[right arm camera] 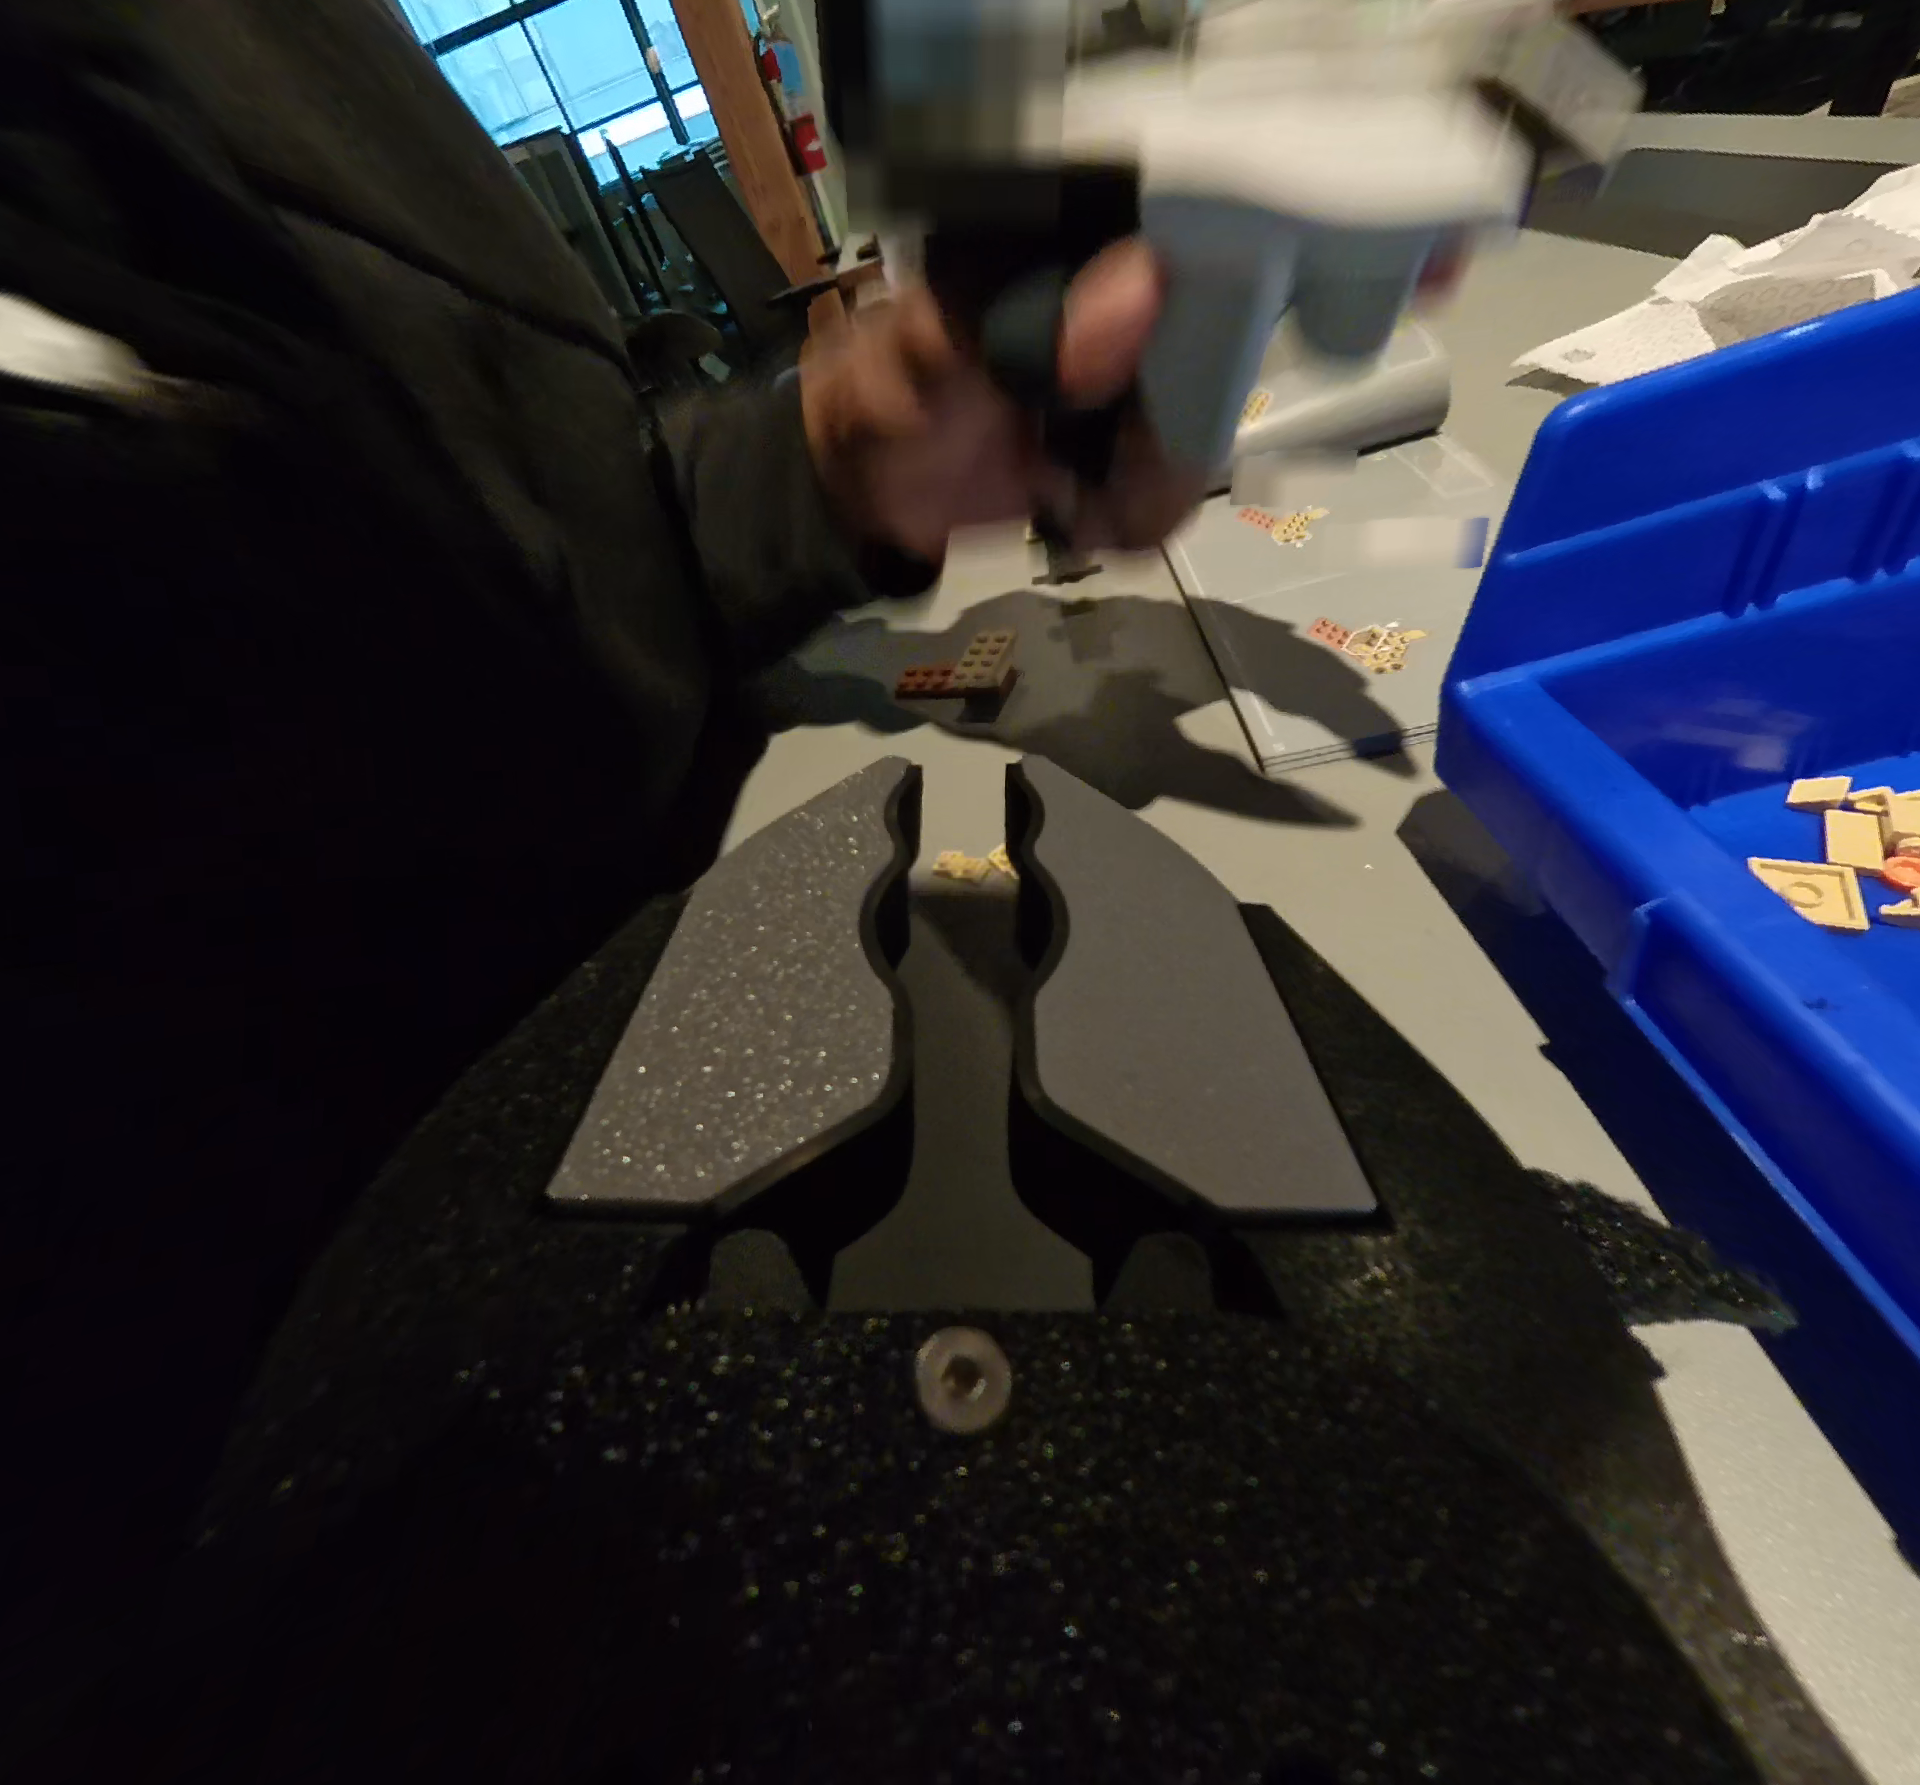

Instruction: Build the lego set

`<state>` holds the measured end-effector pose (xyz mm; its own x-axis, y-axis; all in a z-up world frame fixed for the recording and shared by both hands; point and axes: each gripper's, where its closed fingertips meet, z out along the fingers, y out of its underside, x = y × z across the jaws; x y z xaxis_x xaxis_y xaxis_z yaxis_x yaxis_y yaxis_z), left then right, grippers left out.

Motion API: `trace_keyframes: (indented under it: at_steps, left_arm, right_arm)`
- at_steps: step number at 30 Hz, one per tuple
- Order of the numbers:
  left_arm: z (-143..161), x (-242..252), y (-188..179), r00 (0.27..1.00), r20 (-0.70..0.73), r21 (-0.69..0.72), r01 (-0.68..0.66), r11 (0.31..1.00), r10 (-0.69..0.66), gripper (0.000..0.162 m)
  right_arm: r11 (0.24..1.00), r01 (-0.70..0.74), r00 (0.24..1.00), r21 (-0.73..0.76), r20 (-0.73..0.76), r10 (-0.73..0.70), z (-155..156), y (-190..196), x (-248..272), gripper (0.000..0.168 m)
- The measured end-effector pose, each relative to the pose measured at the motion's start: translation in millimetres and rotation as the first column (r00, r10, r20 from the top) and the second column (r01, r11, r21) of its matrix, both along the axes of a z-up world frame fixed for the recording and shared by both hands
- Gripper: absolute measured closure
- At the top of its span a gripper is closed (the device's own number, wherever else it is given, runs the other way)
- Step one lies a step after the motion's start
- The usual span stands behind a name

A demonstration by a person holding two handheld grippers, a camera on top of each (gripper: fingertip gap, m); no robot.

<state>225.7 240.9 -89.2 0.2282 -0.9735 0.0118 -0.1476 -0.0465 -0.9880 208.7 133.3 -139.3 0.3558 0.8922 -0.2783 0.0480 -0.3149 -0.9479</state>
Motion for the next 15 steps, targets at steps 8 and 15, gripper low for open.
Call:
trace_keyframes:
  at_steps: [8,15]
  left_arm:
    - [2.9,57.6,22.2,0.526,-0.805,0.136,0.613,0.778,-0.274,0.133]
    - [-82.6,85.5,69.4,-0.080,-0.974,-0.191,0.793,0.578,-0.212,0.138]
  right_arm:
    - [1.000,-0.016,0.999,0.023,0.030,0.016,-1.9,-4.8,-2.7,0.154]
    - [1.000,-0.022,0.999,0.021,0.041,0.022,-3.3,-5.4,-3.0,0.154]
